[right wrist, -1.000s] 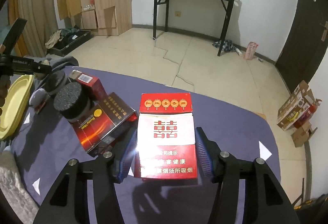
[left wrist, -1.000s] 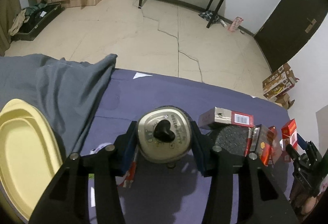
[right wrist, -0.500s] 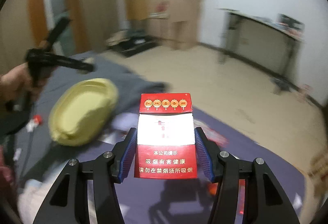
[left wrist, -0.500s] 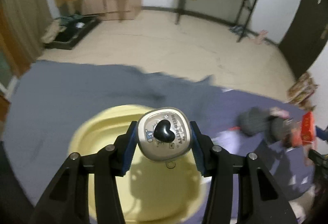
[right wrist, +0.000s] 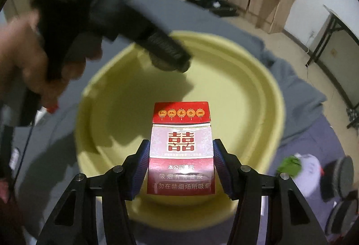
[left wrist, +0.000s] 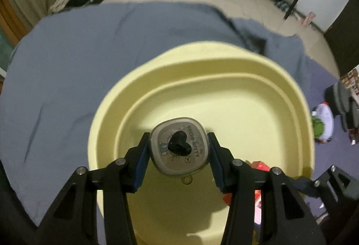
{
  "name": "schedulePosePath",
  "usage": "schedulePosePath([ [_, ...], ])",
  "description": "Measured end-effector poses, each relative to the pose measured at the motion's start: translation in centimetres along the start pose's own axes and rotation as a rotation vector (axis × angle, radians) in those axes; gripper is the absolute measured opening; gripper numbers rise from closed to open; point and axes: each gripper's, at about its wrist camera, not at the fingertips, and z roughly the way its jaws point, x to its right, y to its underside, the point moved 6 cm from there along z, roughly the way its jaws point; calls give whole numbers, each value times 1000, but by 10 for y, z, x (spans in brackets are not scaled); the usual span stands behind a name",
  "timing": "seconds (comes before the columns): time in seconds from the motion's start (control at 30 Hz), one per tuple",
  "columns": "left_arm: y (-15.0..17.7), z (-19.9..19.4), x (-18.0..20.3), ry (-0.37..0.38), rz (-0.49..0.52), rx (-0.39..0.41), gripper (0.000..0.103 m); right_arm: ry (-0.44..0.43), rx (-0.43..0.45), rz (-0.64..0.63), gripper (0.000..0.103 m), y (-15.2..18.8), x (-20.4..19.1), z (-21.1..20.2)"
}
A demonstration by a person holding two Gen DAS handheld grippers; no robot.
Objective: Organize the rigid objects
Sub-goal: 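Carry the tin into the yellow tray with the left gripper while the right gripper places the red pack there, then grasp the lavender plush ball with the left gripper while the right gripper grasps the red diamond pack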
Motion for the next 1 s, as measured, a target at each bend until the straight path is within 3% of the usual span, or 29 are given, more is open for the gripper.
schedulePosePath([
  [0.13,0,19,-1,-2,-2,-51,51,21,-31,-22,55,1,-11,23],
  [0.3,2,27,-2,-21,2,-74,52,19,-9,-16,56,-2,-5,34],
  [0.33,1,26,-2,-20,-5,-61,54,17,-8,-11,56,-2,-3,34],
  [0.37,-1,25,-2,-12,-16,-50,66,15,-7,-7,56,-2,-4,34],
  [0.43,-3,23,-6,5,-34,-38,75,-4,2,7,71,-1,0,23],
  [0.47,-3,20,-7,35,-47,-37,83,-17,0,14,91,1,3,12],
  [0.5,-3,15,-8,54,-65,-36,91,-31,7,16,100,3,6,-2],
  [0.57,-2,-1,-9,70,-88,-22,101,-42,53,28,102,7,20,-37],
  [0.67,-5,-24,6,56,-23,11,101,-42,120,139,103,21,73,-93],
  [0.77,-16,-45,46,112,22,50,103,19,121,303,103,61,150,-138],
  [0.93,-25,-68,144,263,104,55,103,225,12,543,103,183,285,-193],
  [1.0,-26,-64,182,272,164,36,103,295,-20,588,103,229,316,-209],
])
